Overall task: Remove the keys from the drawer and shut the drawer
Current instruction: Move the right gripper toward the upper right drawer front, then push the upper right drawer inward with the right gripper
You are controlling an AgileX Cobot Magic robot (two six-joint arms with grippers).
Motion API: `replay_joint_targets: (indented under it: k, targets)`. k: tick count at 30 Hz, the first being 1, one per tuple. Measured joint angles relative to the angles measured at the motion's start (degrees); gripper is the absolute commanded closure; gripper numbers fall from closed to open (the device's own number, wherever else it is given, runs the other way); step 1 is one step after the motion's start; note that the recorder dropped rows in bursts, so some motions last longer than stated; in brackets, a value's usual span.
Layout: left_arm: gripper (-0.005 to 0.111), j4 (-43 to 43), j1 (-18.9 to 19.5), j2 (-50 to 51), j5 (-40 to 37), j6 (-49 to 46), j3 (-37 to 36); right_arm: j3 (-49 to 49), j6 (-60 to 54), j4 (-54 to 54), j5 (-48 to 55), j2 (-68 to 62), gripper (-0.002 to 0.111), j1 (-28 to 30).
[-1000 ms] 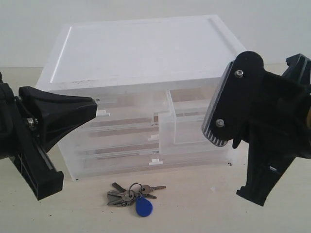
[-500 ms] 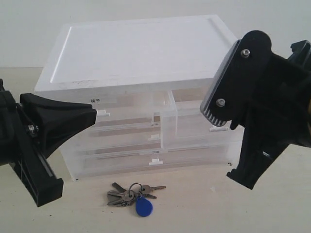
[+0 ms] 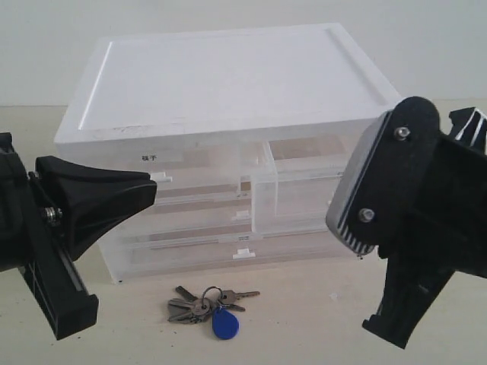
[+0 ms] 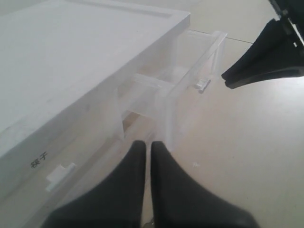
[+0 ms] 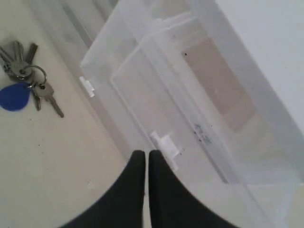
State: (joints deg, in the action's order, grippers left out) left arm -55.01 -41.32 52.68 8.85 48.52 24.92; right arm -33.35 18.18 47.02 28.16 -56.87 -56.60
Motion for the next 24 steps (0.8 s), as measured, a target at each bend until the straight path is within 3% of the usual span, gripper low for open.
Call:
replay_joint_targets:
  k: [8, 24]
  targets:
    - [0.102, 0.2, 0.0, 0.0, 0.2, 0.1, 0.0, -0.2, 2.5, 7.2, -0.7, -5.9, 0.108, 0.0]
    - [0.102, 0.2, 0.0, 0.0, 0.2, 0.2, 0.0, -0.4, 30.6, 38.8, 1.6, -12.3, 0.108, 0.0]
